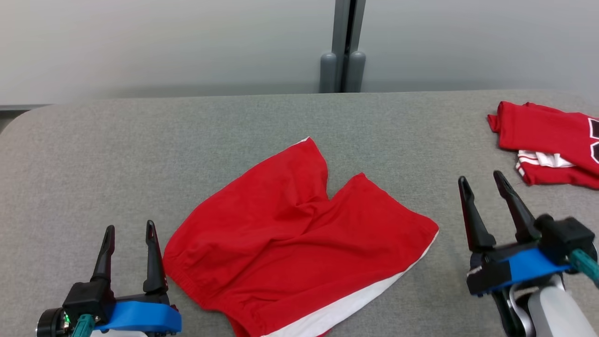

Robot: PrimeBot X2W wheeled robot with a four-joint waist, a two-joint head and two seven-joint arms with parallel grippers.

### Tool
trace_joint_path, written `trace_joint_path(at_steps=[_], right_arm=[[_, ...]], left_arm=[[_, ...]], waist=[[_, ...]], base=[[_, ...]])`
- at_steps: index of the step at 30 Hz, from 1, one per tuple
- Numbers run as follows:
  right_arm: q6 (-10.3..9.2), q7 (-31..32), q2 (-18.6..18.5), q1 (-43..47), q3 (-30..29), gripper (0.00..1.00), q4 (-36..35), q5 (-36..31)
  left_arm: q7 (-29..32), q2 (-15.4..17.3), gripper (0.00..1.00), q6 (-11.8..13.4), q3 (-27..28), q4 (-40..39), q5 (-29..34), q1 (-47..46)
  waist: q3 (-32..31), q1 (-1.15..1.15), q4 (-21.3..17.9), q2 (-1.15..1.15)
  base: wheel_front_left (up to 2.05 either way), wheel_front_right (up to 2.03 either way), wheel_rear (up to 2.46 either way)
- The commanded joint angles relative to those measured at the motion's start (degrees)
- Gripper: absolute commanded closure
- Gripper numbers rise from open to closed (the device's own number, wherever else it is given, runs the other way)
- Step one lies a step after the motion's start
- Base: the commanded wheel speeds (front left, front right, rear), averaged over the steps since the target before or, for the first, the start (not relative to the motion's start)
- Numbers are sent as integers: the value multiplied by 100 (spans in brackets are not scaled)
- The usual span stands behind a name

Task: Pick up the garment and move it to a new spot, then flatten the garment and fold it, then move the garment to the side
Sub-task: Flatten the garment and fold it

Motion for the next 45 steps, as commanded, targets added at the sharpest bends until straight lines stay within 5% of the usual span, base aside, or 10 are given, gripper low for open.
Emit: trace_joint_path(at_steps=[1, 7, 26, 45], right_arm=[[1, -19, 70, 269, -103, 0, -270, -76], [1, -20, 529, 1231, -351, 0, -922, -360], [1, -20, 761, 1489, -292, 0, -628, -569], [1, -20, 441, 466, -607, 0, 991, -680]], left_arm=[[-25, -3, 0, -2, 25, 1, 54, 39], [-25, -4, 0, 18, 100, 1, 149, 230], [-25, -5, 0, -28, 94, 50, 237, 356], [-25, 157, 0, -471, -1674, 479, 508, 893]], waist=[[-41, 1, -54, 0], [-198, 1, -118, 0], [-337, 1, -31, 0], [-37, 1, 131, 0]], base=[[0, 0, 0], [0, 0, 0], [0, 0, 0], [0, 0, 0]])
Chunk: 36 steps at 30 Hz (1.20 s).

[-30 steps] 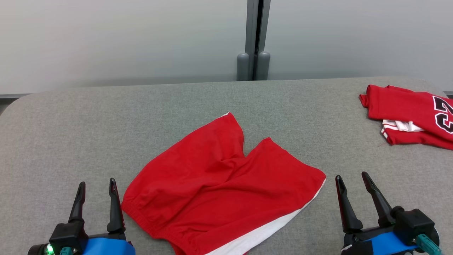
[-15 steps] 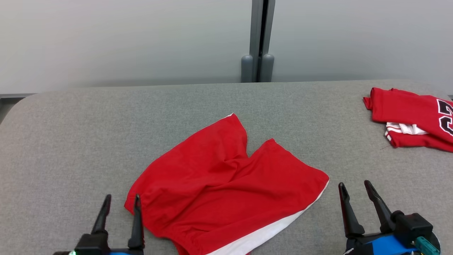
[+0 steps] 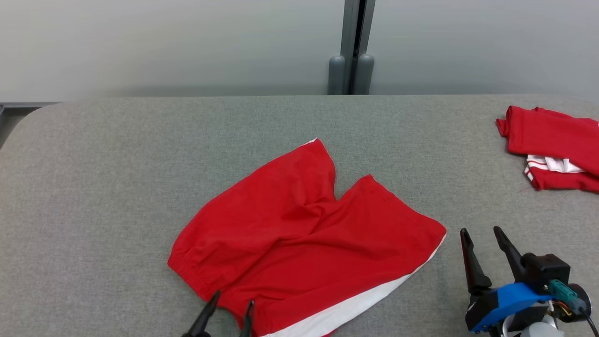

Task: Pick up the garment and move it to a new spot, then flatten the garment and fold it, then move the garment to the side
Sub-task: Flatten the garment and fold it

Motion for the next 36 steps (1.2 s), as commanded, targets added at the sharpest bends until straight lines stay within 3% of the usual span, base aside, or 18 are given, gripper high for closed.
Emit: trace_joint_path(at_steps=[1, 15, 29, 36], right_arm=[[1, -18, -49, -115, 35, 0, 108, -8], [1, -19, -231, -916, 287, 0, 1069, 205], [1, -20, -330, -928, 369, 0, 1300, 364], [1, -20, -331, -850, 327, 0, 1283, 392]], left_arm=[[-25, 54, 0, -33, -87, 15, -30, 78], [260, 534, 0, -37, -1479, 119, -687, -82], [441, 821, 0, 126, -1482, -204, -860, 27], [877, 952, 0, 100, -1569, -564, -986, 212]], waist=[[35, -1, 14, -1], [359, -1, 123, -1], [316, -1, 237, -1], [260, -1, 253, -1]], base=[[0, 0, 0], [0, 0, 0], [0, 0, 0], [0, 0, 0]])
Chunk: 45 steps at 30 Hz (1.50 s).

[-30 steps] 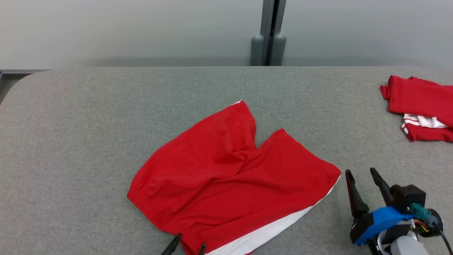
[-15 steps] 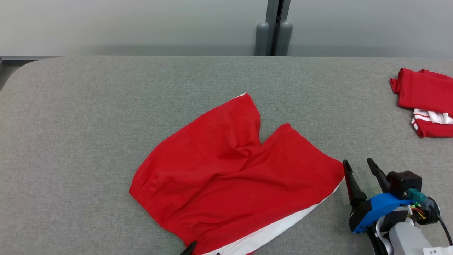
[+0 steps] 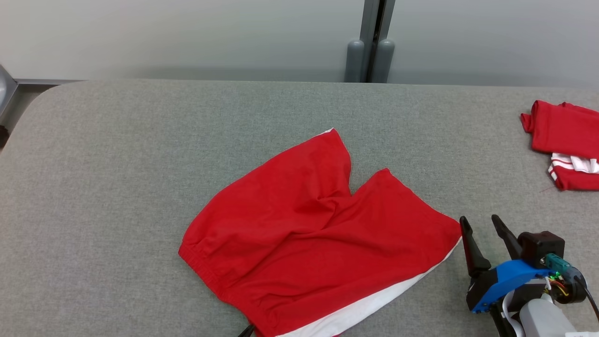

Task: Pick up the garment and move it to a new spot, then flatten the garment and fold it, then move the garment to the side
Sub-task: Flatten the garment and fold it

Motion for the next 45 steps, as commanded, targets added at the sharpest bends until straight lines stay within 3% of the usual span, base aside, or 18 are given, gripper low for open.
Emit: trace_joint_path(at_steps=[1, 13, 25, 30, 31, 32, 33, 34, 45], right_arm=[[1, -21, -17, 74, -16, 0, -19, 10], [1, -21, 50, -85, 209, 0, 335, 265], [1, -19, 76, -481, 774, 0, 1067, 826], [2, -6, 166, -643, 1143, 0, 1327, 1278], [2, -5, 206, -663, 1214, 15, 1374, 1437], [2, 2, 236, -687, 1295, 71, 1398, 1553], [2, 2, 256, -697, 1400, 95, 1417, 1673], [2, 1, 245, -712, 1493, 100, 1434, 1772], [2, -13, 63, -961, 1638, 100, 286, 2529]], left_arm=[[70, 56, 0, -17, 3, -109, -61, 37], [581, -41, 0, -131, -337, -181, -869, -121], [865, 155, 0, -153, -639, -136, -1143, -319], [782, 46, 0, -158, -746, -78, -1246, -484], [743, 2, 1, -158, -756, -37, -1287, -524], [711, -44, 51, -159, -759, 16, -1353, -557], [687, -98, 72, -159, -767, 90, -1418, -594], [646, -148, 100, -160, -777, 147, -1466, -651], [-257, -328, 100, -118, -265, 330, -1743, -1453]], waist=[[-4, 0, -5, 0], [55, 0, -98, 0], [80, 0, -81, 0], [127, 0, -40, 0], [132, 0, -33, 0], [139, 0, -29, 0], [145, 0, -26, 0], [146, 0, -26, 0], [212, 0, -103, 0]], base=[[0, 0, 0], [0, 0, 0], [0, 0, 0], [0, 0, 0], [0, 0, 0], [0, 0, 0], [0, 0, 0], [0, 0, 0], [0, 0, 0]])
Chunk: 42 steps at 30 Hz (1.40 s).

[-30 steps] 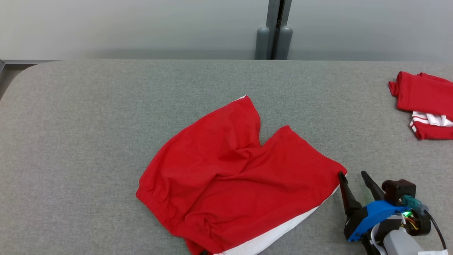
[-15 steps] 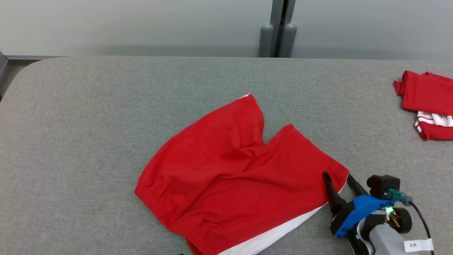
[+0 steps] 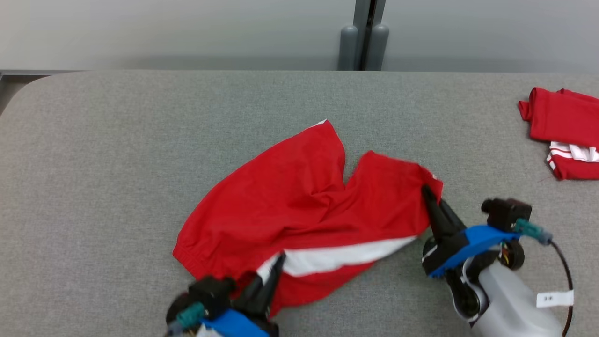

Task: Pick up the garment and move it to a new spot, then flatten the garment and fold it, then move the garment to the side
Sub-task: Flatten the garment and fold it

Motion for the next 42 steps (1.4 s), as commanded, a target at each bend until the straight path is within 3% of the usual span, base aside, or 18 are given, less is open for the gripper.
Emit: trace_joint_path(at_steps=[1, 7, 17, 26, 32, 35, 38, 42], right_arm=[[2, -2, -55, -192, -30, 100, -100, 59], [3, 14, 15, -1244, -197, 100, -84, 635], [3, 368, 310, -4843, -1027, 100, 1387, 1159], [3, 153, 190, -7254, -1319, 100, 2168, 902], [3, 103, 214, -7047, -1087, 100, 2028, 982], [3, 137, 241, -6416, -739, 100, 1954, 970], [4, 101, 210, -5679, -417, 100, 1796, 1012], [3, 75, 131, -4804, -124, 100, 1584, 1130]], left_arm=[[-52, 48, 100, 17, 100, -30, 3, -238], [13, 170, 100, 4, 447, -29, -11, -1688], [463, 310, 100, -17, 760, 658, -533, -5421], [77, -39, 100, -19, 205, 1741, -1047, -8276], [-381, 72, 100, -19, -292, 2016, -1500, -8561], [-523, 296, 100, -19, -668, 2020, -1559, -8039], [-612, 416, 100, -17, -686, 1858, -1775, -7240], [-636, 567, 100, -17, -657, 1549, -1609, -6328]], waist=[[40, 0, 2, 0], [408, 0, -54, 0], [1546, 0, -173, 0], [2084, 0, -149, 0], [2124, 0, -259, 0], [2045, 0, -345, 0], [1915, 0, -430, 0], [1775, 0, -483, 0]], base=[[0, 0, 0], [0, 0, 0], [0, 0, 0], [0, 0, 0], [0, 0, 0], [0, 0, 0], [0, 0, 0], [0, 0, 0]])
